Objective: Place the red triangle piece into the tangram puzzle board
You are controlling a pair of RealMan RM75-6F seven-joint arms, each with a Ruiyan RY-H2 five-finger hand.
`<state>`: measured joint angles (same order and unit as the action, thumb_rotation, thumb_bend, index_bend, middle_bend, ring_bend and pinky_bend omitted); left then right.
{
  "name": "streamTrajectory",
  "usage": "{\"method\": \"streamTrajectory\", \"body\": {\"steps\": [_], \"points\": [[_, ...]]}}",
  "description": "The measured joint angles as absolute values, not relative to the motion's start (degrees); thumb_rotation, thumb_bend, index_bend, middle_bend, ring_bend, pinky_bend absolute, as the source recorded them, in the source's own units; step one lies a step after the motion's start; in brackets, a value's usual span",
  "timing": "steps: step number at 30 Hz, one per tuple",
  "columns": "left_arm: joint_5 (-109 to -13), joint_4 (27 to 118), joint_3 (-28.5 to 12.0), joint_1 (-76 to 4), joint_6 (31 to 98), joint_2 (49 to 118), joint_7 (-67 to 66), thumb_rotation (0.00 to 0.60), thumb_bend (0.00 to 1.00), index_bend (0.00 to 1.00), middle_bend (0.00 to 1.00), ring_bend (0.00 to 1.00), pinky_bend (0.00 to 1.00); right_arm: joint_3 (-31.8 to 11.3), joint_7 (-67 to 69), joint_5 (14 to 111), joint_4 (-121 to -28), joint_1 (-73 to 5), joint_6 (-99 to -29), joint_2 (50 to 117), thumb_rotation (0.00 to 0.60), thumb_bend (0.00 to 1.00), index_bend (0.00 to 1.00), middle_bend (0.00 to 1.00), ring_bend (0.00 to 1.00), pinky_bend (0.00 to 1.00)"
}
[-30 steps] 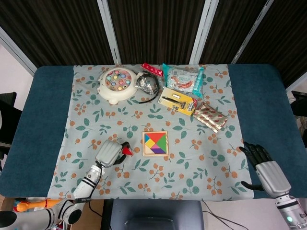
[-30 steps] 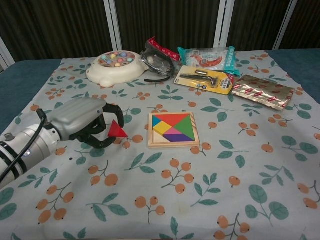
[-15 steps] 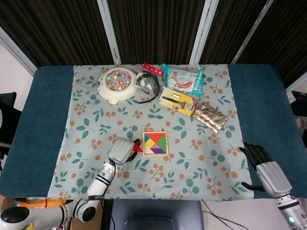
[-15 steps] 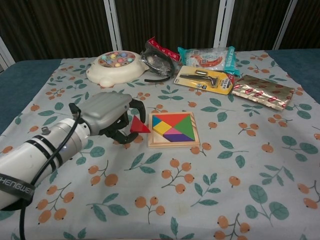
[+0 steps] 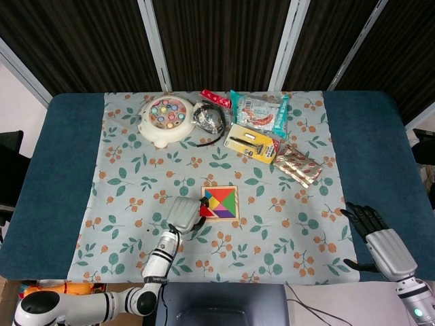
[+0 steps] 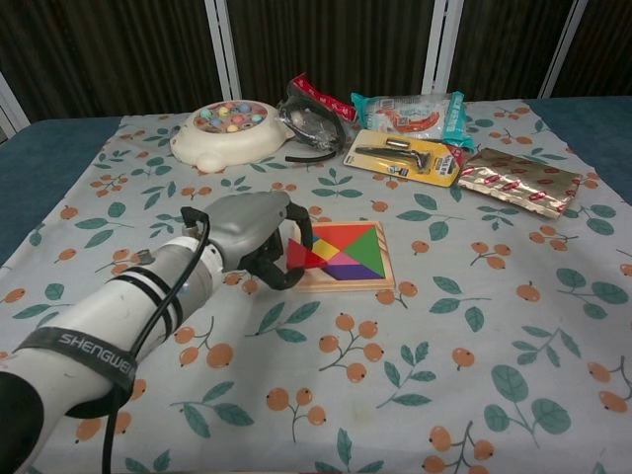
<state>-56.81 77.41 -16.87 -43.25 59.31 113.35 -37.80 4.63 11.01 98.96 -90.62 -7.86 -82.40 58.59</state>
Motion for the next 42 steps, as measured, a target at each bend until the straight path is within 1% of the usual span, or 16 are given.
{"method": "streamTrajectory", "body": {"steps": [12,23,26,28,30,37,42], "points": [[-52.8,76.9,-18.1,-46.1,61.2,116.3,-41.2,0.600,0.36,0.60,1.00,1.00,1.00,4.6,12.2,99.0,-90.4,-7.5,-83.8,58.1,0.600,0.15,0.00,0.00,0.00,0.00],[-49.4,74.0,-18.7,-48.0,60.8,118.4,-41.7,0.600,0.36,0.54,1.00,1.00,1.00,4.4,14.6,99.2,-89.3,-6.8,-85.5,57.7,0.600,0.15,0.00,0.00,0.00,0.00],[-49.2,73.9,-18.7,-48.4,61.0,118.6,-41.8,0.600,0.36,0.48,1.00,1.00,1.00,4.5,14.9,99.3,-89.1,-6.8,-85.5,57.6,0.600,0.15,0.00,0.00,0.00,0.00],[-49.1,74.1,-18.6,-48.5,61.0,118.4,-42.0,0.600,0.37,0.43,1.00,1.00,1.00,4.6,14.9,99.4,-89.1,-6.8,-85.5,57.5,0.600,0.15,0.00,0.00,0.00,0.00],[-48.9,74.5,-18.5,-48.6,61.1,118.2,-42.3,0.600,0.37,0.40,1.00,1.00,1.00,4.6,15.0,99.5,-89.1,-6.8,-85.5,57.4,0.600,0.15,0.00,0.00,0.00,0.00],[-48.2,75.6,-17.9,-48.8,61.5,117.5,-43.0,0.600,0.38,0.33,1.00,1.00,1.00,4.6,15.0,99.5,-89.2,-6.6,-85.8,57.4,0.600,0.15,0.00,0.00,0.00,0.00],[-48.2,76.4,-17.8,-48.9,61.8,117.0,-42.9,0.600,0.38,0.33,1.00,1.00,1.00,4.6,15.1,99.6,-89.2,-6.6,-85.9,57.3,0.600,0.15,0.00,0.00,0.00,0.00]]}}
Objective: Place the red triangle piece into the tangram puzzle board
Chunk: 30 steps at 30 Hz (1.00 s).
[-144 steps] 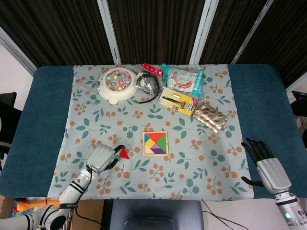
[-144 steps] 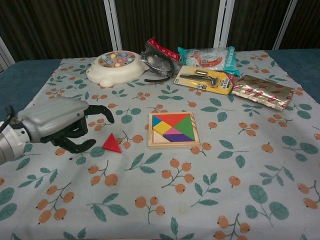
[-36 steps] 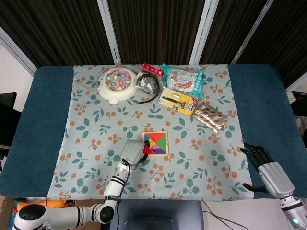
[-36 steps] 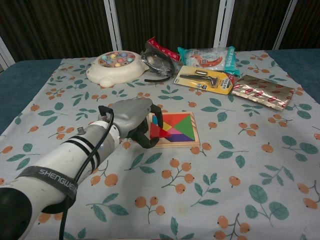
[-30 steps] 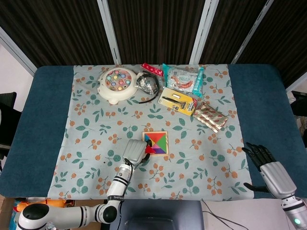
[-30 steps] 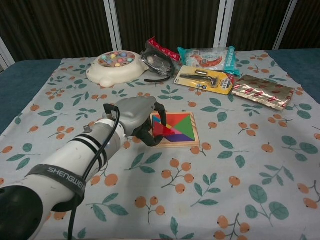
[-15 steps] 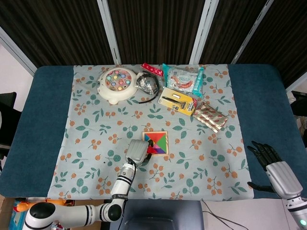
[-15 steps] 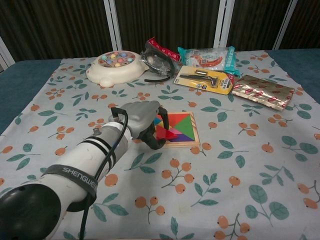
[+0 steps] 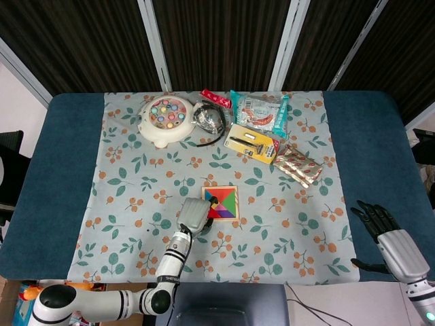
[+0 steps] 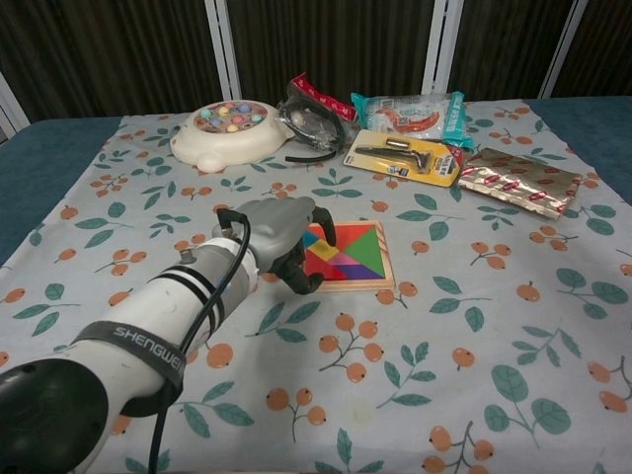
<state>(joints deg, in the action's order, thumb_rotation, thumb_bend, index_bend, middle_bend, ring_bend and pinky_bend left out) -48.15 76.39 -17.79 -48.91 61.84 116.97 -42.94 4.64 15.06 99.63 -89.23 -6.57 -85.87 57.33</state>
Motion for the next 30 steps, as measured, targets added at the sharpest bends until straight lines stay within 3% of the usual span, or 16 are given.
{"method": "streamTrajectory", "body": {"steps": [13,30], "points": [[-48.8,77.2,-15.9,-48.9,62.7,116.2,-43.8,0.600,0.37,0.41,1.00,1.00,1.00,4.6,15.3,99.8,-89.1,-6.4,-86.3,57.4,0.600,0.15,0.00,0.00,0.00,0.00],[-49.6,76.1,-15.5,-49.2,62.5,116.5,-42.5,0.600,0.37,0.41,1.00,1.00,1.00,4.6,15.3,99.8,-89.1,-6.3,-86.3,57.3,0.600,0.15,0.00,0.00,0.00,0.00]]}}
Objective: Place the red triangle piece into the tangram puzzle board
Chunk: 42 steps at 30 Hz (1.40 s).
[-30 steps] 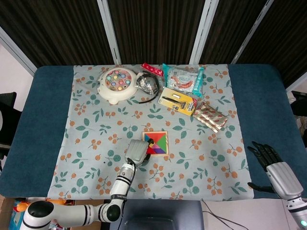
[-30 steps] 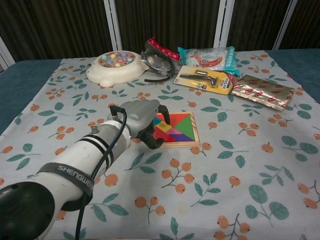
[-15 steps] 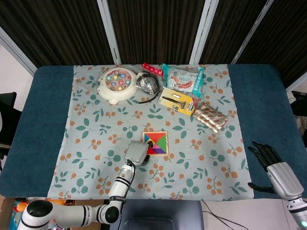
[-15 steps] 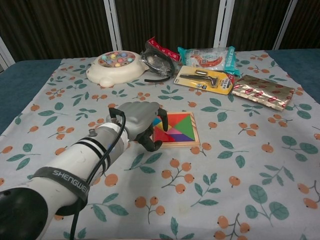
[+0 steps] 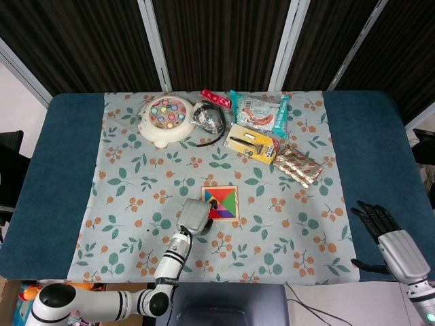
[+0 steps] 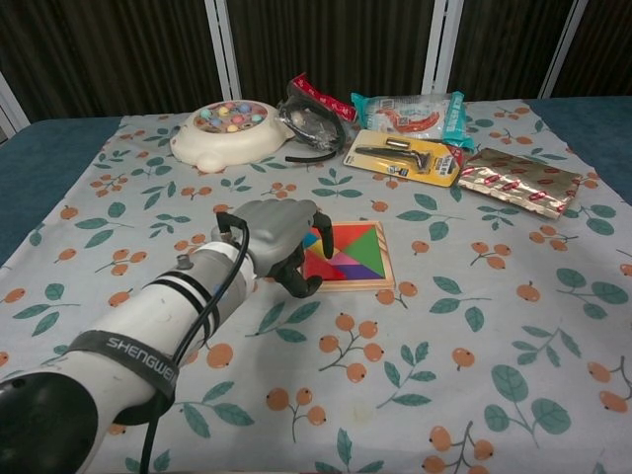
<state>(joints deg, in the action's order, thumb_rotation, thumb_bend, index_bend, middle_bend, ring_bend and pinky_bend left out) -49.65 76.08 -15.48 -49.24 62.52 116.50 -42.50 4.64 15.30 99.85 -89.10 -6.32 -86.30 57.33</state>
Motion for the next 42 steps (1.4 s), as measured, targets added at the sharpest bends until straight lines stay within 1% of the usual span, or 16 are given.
{"method": "streamTrajectory", "body": {"steps": [10,16,37,40,42], "points": [[-49.3,74.6,-15.6,-49.9,61.7,117.5,-42.4,0.600,0.37,0.39,1.00,1.00,1.00,4.6,15.2,99.8,-89.1,-6.4,-86.0,57.3,0.600,0.15,0.00,0.00,0.00,0.00],[-49.3,74.7,-15.4,-49.8,61.8,117.4,-42.5,0.600,0.37,0.43,1.00,1.00,1.00,4.6,15.5,99.9,-89.0,-6.2,-86.5,57.2,0.600,0.15,0.00,0.00,0.00,0.00],[-49.2,76.5,-14.8,-48.7,62.5,115.5,-42.5,0.600,0.37,0.45,1.00,1.00,1.00,4.7,15.1,100.1,-89.0,-6.0,-86.7,57.4,0.600,0.15,0.00,0.00,0.00,0.00],[-50.4,77.2,-14.6,-48.5,62.9,115.2,-41.7,0.600,0.37,0.42,1.00,1.00,1.00,4.7,14.9,100.2,-89.0,-6.0,-86.7,57.4,0.600,0.15,0.00,0.00,0.00,0.00],[-51.9,78.2,-14.3,-48.2,63.5,114.7,-40.9,0.600,0.37,0.37,1.00,1.00,1.00,4.7,14.7,100.3,-89.0,-6.0,-86.8,57.4,0.600,0.15,0.00,0.00,0.00,0.00]]}}
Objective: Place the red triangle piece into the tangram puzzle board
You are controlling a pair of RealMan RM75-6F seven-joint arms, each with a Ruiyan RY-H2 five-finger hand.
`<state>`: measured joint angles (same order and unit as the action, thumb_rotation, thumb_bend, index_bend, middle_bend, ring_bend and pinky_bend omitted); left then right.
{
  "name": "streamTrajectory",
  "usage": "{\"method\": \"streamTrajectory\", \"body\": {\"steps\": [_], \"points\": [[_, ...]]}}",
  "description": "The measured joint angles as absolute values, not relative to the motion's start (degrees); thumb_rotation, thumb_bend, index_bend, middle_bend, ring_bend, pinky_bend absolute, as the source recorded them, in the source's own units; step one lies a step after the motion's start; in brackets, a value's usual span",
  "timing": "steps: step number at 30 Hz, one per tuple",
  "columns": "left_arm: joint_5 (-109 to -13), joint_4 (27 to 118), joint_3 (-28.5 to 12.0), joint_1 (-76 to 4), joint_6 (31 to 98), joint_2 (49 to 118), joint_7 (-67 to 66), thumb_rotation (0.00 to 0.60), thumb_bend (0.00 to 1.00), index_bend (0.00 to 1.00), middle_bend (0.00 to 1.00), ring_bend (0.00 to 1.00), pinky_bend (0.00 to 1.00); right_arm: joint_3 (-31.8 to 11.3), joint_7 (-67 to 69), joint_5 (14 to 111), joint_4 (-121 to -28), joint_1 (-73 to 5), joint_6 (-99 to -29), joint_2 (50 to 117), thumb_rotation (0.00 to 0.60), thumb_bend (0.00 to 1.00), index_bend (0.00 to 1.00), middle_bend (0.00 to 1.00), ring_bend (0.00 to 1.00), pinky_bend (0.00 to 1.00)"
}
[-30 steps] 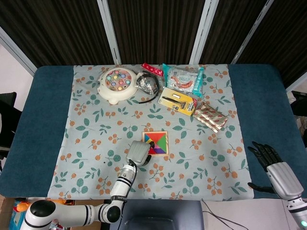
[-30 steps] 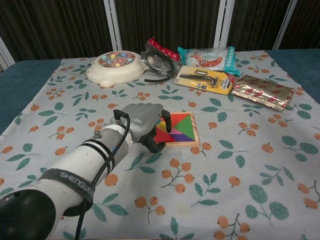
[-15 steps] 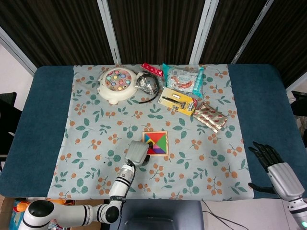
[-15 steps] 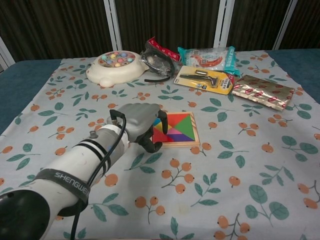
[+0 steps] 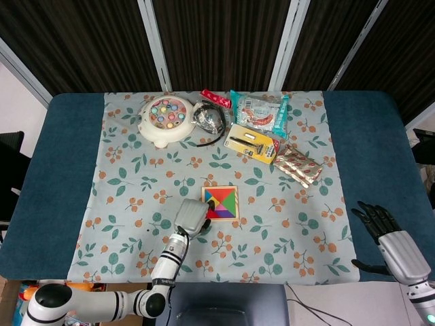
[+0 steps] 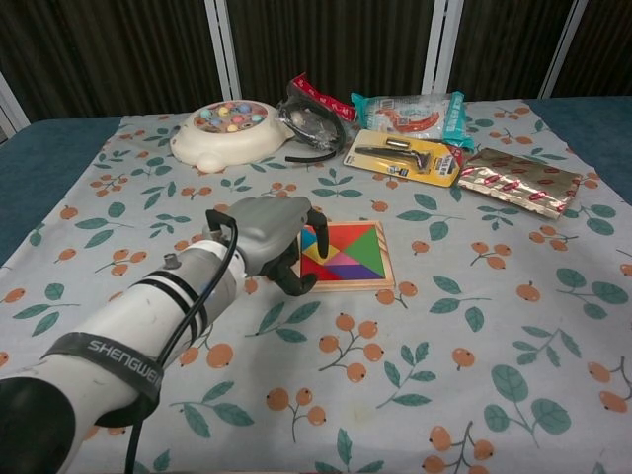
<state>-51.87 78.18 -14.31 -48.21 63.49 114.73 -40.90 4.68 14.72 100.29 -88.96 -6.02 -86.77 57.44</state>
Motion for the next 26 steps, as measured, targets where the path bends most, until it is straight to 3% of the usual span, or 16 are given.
{"method": "streamTrajectory", "body": {"steps": [2,4,5,7,9,10,12,17,22,26], "points": [[-54.4,80.3,-13.4,-47.5,64.6,113.4,-39.8,0.600,0.37,0.30,1.00,1.00,1.00,4.7,14.6,100.4,-88.9,-6.0,-86.9,57.4,0.600,0.15,0.00,0.00,0.00,0.00],[-57.8,83.7,-11.9,-46.1,66.4,111.0,-38.5,0.600,0.37,0.22,0.91,0.95,0.98,4.7,14.5,100.4,-88.8,-5.8,-87.1,57.4,0.600,0.15,0.00,0.00,0.00,0.00],[-59.4,85.3,-11.0,-45.4,67.4,109.5,-38.0,0.600,0.37,0.18,0.80,0.85,0.89,4.7,14.4,100.3,-88.8,-5.7,-87.3,57.4,0.600,0.15,0.00,0.00,0.00,0.00],[-62.4,89.4,-8.6,-43.1,69.6,105.1,-36.6,0.600,0.37,0.09,0.47,0.49,0.57,4.7,14.1,100.3,-88.9,-5.5,-87.4,57.4,0.600,0.15,0.00,0.00,0.00,0.00],[-64.6,92.8,-6.1,-40.8,71.6,100.5,-35.4,0.600,0.37,0.03,0.25,0.23,0.36,4.7,13.4,100.2,-89.0,-5.4,-87.5,57.6,0.600,0.15,0.00,0.00,0.00,0.00],[-66.2,94.8,-4.1,-39.0,73.1,97.0,-34.4,0.600,0.37,0.02,0.15,0.13,0.27,4.8,13.0,100.2,-89.1,-5.3,-87.5,57.6,0.600,0.15,0.00,0.00,0.00,0.00],[-69.3,96.9,-0.4,-35.9,75.9,91.6,-32.3,0.600,0.37,0.01,0.07,0.04,0.18,4.8,11.8,100.2,-89.4,-5.2,-87.4,57.9,0.600,0.15,0.00,0.00,0.00,0.00],[-81.5,95.0,8.2,-26.0,87.0,81.8,-20.1,0.600,0.37,0.01,0.04,0.01,0.13,4.6,7.9,99.8,-90.3,-5.0,-86.9,58.8,0.600,0.15,0.00,0.00,0.00,0.00],[-87.6,82.9,11.9,-17.2,96.5,80.8,-5.2,0.600,0.39,0.01,0.03,0.00,0.09,4.0,2.6,97.9,-92.0,-4.9,-85.4,60.3,0.600,0.15,0.00,0.00,0.00,0.00],[-91.1,78.1,12.8,-12.8,101.9,79.7,-1.3,0.600,0.39,0.01,0.04,0.00,0.09,3.5,-0.4,96.9,-93.0,-4.9,-84.4,61.4,0.600,0.15,0.00,0.00,0.00,0.00]]}}
